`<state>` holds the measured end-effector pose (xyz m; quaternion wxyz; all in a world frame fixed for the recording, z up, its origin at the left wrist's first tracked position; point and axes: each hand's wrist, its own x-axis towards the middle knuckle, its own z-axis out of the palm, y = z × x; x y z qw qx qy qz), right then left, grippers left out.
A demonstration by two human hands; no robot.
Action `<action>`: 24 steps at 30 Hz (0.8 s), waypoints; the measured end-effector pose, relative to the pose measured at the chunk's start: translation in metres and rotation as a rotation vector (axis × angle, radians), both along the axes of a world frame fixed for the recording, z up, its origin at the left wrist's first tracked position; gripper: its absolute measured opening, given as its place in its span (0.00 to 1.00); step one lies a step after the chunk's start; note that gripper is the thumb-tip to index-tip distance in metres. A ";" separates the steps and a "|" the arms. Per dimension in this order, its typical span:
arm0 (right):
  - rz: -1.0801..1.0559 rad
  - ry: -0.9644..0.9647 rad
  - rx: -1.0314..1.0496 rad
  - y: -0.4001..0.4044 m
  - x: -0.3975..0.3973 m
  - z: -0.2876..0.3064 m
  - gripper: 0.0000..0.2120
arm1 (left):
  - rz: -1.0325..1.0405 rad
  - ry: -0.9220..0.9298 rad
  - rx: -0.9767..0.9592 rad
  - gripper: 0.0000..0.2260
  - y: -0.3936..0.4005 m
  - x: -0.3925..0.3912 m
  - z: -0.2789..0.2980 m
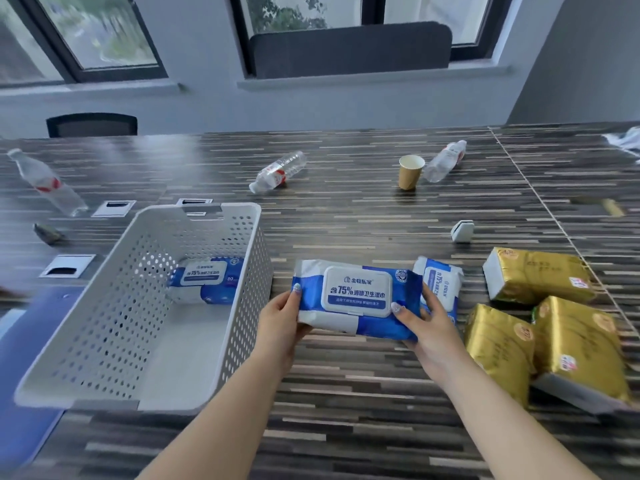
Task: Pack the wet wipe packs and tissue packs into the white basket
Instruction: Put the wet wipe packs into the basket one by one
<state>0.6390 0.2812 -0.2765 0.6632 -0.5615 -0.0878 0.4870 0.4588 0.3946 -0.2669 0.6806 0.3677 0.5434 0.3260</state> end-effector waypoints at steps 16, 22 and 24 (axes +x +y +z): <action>-0.139 -0.024 -0.100 -0.002 -0.017 0.036 0.06 | 0.023 -0.154 -0.008 0.11 -0.016 -0.023 0.026; -0.155 -0.108 -0.122 0.001 -0.022 0.045 0.06 | 0.040 -0.201 -0.041 0.11 -0.016 -0.025 0.033; -0.128 -0.118 -0.103 0.002 -0.024 0.048 0.04 | 0.057 -0.235 -0.056 0.12 -0.015 -0.028 0.036</action>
